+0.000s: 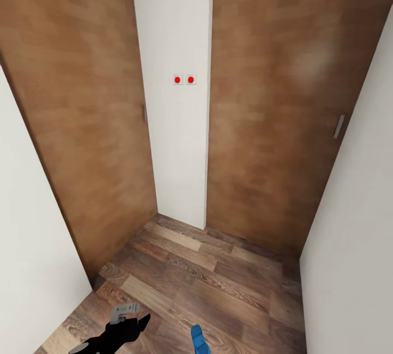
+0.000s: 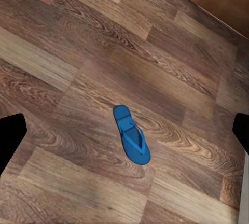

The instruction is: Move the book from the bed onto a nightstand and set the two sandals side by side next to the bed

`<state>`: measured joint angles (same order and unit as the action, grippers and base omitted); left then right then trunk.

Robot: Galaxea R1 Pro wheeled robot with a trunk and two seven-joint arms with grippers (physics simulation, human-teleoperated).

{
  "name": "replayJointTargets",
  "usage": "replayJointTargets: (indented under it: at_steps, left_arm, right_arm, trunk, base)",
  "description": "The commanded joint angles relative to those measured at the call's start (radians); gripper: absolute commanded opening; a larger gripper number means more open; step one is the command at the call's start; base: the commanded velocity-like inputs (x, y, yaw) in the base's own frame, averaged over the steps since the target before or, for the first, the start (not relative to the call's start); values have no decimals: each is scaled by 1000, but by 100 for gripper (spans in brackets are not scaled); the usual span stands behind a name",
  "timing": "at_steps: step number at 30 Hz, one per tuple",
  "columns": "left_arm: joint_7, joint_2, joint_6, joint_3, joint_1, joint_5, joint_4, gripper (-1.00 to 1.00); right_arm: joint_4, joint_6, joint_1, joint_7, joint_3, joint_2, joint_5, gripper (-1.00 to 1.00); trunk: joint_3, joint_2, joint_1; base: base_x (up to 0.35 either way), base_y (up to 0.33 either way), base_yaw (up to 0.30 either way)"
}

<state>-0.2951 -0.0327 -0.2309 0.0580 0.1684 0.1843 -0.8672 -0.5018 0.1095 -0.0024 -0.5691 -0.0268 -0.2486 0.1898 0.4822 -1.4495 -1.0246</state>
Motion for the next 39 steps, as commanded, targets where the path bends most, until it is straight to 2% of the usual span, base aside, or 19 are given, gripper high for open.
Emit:
replayJointTargets:
  at_steps: [1, 9, 19, 39]
  left_arm:
    - [-4, 0, -10, 2, 0, 10, -1, 100]
    - [-4, 0, -10, 2, 0, 10, -1, 100]
    - [-4, 0, -10, 3, 0, 10, -1, 100]
    - [-4, 0, -9, 6, 0, 11, 15, 100]
  right_arm:
    - [0, -1, 0, -6, -2, 0, 5, 100]
    - [0, -1, 0, -10, -2, 0, 5, 100]
    - [-2, 1, 0, -11, -2, 0, 5, 100]
    - [-4, 1, -1, -11, -2, 0, 5, 100]
  trunk:
    - [1, 0, 0]
    - [1, 0, 0]
    - [1, 0, 0]
    - [1, 0, 0]
  base:
    - [149, 0, 0]
    - [44, 0, -33]
    - [1, 0, -191]
    - [0, 74, -7]
